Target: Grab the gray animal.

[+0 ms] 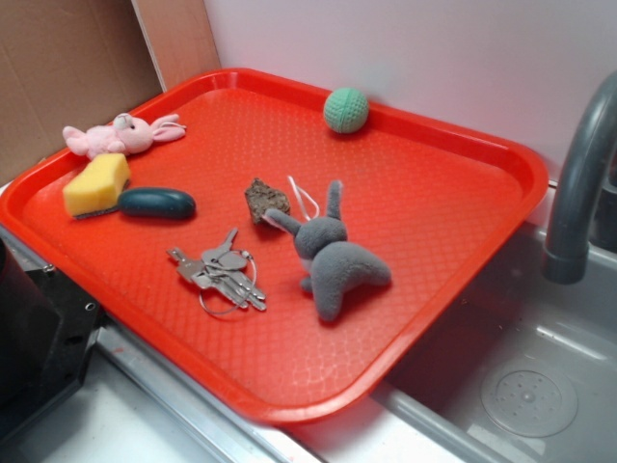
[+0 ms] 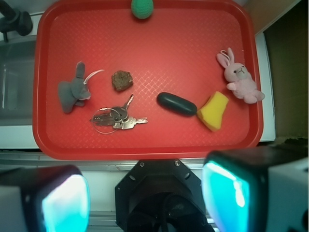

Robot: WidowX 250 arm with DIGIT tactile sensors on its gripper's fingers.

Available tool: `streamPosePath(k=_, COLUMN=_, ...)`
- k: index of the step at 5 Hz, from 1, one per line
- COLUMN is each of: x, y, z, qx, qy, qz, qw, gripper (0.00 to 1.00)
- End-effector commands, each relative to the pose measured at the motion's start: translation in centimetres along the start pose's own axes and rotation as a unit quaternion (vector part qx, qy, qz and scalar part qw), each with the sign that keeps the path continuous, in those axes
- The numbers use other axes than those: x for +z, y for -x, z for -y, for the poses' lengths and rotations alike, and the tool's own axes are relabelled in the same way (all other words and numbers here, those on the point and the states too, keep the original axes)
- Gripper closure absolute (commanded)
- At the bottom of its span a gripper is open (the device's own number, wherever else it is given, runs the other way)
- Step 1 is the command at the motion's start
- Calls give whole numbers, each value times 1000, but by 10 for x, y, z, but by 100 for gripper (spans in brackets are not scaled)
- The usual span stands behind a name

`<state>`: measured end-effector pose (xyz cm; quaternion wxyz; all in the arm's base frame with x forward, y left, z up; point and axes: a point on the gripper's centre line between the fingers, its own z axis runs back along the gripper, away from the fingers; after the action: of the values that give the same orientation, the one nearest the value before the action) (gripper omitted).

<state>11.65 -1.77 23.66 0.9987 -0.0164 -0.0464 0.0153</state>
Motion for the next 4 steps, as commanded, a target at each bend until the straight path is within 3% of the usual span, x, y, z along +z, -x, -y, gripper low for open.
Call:
streamPosePath(k=1, x=0, y=0, z=0, qx=0, qy=0, qz=0, qw=1000, gripper=0)
streamPosePath(k=2, x=-40, y=-46, z=31, qx=-124, qy=29, qz=33, qw=991, gripper=0)
streamPosePath(k=3, x=-72, y=-77, z=60, qx=-251, qy=4, qz=23, qw=968, gripper=0)
streamPosePath(k=4, x=-105, y=-86, z=90, qx=-371, qy=2, qz=23, qw=929, gripper=0)
